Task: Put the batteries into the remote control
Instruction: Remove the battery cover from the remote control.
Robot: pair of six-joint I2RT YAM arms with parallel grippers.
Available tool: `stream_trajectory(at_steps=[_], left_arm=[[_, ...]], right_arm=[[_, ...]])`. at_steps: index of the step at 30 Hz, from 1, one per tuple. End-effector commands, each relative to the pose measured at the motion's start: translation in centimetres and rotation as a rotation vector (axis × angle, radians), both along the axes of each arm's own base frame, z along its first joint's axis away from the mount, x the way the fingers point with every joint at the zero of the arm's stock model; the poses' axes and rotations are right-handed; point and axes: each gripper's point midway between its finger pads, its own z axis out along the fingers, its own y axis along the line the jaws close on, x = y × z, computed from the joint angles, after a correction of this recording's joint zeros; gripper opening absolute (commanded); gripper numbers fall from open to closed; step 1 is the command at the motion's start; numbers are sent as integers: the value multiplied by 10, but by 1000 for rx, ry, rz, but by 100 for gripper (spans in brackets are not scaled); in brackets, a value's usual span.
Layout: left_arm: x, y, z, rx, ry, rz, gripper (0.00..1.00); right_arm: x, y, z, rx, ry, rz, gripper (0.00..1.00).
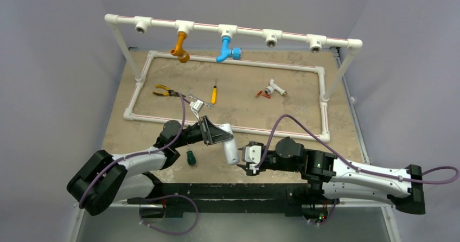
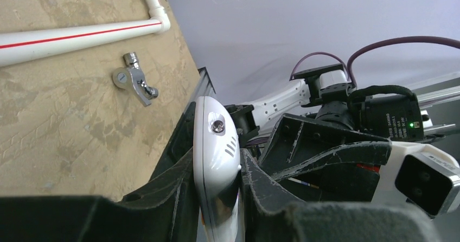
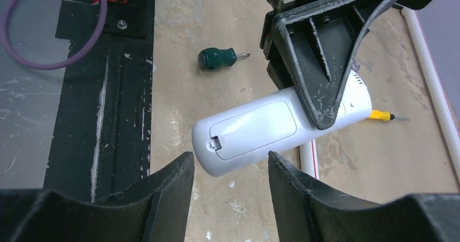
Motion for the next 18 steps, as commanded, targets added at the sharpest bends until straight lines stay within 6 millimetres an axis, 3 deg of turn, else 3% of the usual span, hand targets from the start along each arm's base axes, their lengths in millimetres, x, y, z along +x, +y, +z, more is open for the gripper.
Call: stream_trajectory(at_steps=[1,18], left_arm=[[-6,-1,37,-149,-96,-38,0],[-8,2,24,-64,-74,-20,0]], right_arm=[[-4,9,23,57,-63,62,50],[-4,12,32,67,-146,109,47]])
